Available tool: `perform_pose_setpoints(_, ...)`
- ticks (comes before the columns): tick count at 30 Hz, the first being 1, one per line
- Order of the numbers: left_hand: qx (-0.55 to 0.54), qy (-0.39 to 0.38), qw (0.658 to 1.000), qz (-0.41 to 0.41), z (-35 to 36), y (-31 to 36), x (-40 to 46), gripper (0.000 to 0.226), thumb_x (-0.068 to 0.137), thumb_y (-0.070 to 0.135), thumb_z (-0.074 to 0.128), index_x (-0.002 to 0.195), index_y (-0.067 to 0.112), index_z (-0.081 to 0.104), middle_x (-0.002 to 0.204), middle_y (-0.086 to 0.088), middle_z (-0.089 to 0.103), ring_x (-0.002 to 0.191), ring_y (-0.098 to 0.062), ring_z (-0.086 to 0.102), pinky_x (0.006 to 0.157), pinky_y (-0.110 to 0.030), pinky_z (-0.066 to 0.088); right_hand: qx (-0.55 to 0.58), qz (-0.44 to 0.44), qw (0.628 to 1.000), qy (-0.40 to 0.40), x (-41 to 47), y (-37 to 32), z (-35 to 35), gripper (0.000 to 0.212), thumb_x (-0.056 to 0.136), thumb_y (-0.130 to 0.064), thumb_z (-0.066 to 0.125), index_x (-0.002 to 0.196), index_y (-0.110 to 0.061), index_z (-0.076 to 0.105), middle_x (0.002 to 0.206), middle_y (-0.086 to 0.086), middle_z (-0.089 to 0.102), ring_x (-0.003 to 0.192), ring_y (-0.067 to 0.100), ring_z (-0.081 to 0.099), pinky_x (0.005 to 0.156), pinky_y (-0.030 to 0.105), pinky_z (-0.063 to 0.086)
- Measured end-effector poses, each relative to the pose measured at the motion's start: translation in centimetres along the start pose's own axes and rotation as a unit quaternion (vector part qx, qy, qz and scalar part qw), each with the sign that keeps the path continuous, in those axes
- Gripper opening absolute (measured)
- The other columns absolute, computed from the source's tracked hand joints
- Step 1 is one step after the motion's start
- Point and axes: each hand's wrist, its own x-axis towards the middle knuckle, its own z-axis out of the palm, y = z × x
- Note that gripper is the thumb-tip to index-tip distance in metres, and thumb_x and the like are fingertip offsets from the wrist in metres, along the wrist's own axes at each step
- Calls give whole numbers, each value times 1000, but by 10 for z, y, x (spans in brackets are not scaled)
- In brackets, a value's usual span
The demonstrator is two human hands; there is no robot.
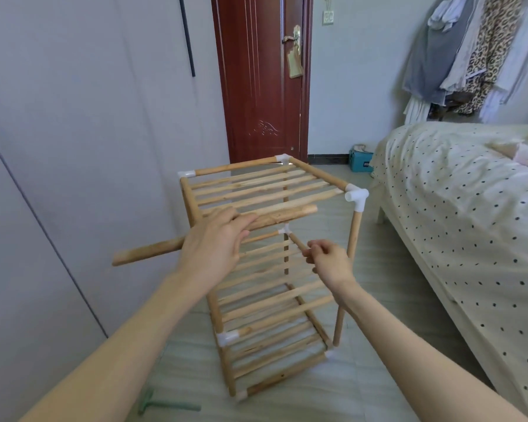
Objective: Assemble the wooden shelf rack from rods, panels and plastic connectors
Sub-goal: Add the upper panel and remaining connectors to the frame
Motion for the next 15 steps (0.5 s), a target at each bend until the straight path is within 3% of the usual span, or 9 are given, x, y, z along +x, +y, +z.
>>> perform_pose_setpoints(3, 23, 2, 999, 26, 13, 12, 26, 37, 98, 21, 45, 135, 23, 50, 113, 0, 58, 102, -17, 52, 75, -31, 46, 67, 29, 982, 174, 30, 4, -36, 22, 98, -19, 37, 103, -11, 57, 99, 6, 65, 100, 24, 59, 89, 39, 47)
perform_pose_setpoints(6, 30, 1, 999, 31, 29, 20, 46, 38, 98, 23, 43, 137, 25, 47, 114, 2, 55, 103, -15, 50, 72, -25, 42, 79, 35, 966, 242, 56, 10, -61, 28, 98, -25, 36, 114, -10, 53, 112, 9, 59, 100, 22, 54, 84, 35, 41)
perform_pose_setpoints(8, 32, -1, 999, 29, 40, 22, 54, 39, 99, 23, 43, 137, 26, 47, 113, 3, 56, 102, -14, 50, 73, -25, 42, 95, 26, 974, 204, 70, 11, -68, 39, 99, -33, 34, 129, -12, 46, 125, 7, 54, 103, 18, 48, 84, 29, 34)
perform_pose_setpoints(11, 41, -7, 999, 25, 51, 22, 56, 38, 99, 24, 44, 136, 27, 47, 111, 4, 56, 102, -14, 50, 68, -23, 39, 106, 17, 988, 108, 91, 3, -71, 53, 101, -44, 22, 141, -13, 38, 137, 7, 47, 123, 19, 41, 91, 28, 25)
perform_pose_setpoints(13, 47, -10, 999, 21, 54, 20, 53, 38, 99, 23, 44, 136, 26, 48, 112, 2, 56, 102, -16, 51, 68, -25, 39, 92, 16, 994, 54, 100, -5, -73, 59, 100, -49, 15, 139, -14, 41, 122, 8, 54, 114, 18, 47, 92, 28, 27)
perform_pose_setpoints(15, 38, -7, 999, 10, 53, 18, 47, 38, 98, 19, 46, 135, 23, 50, 111, 0, 57, 101, -18, 52, 70, -28, 43, 82, 9, 996, 27, 101, -6, -73, 59, 99, -52, 14, 128, -15, 49, 96, 7, 57, 91, 16, 53, 82, 26, 38)
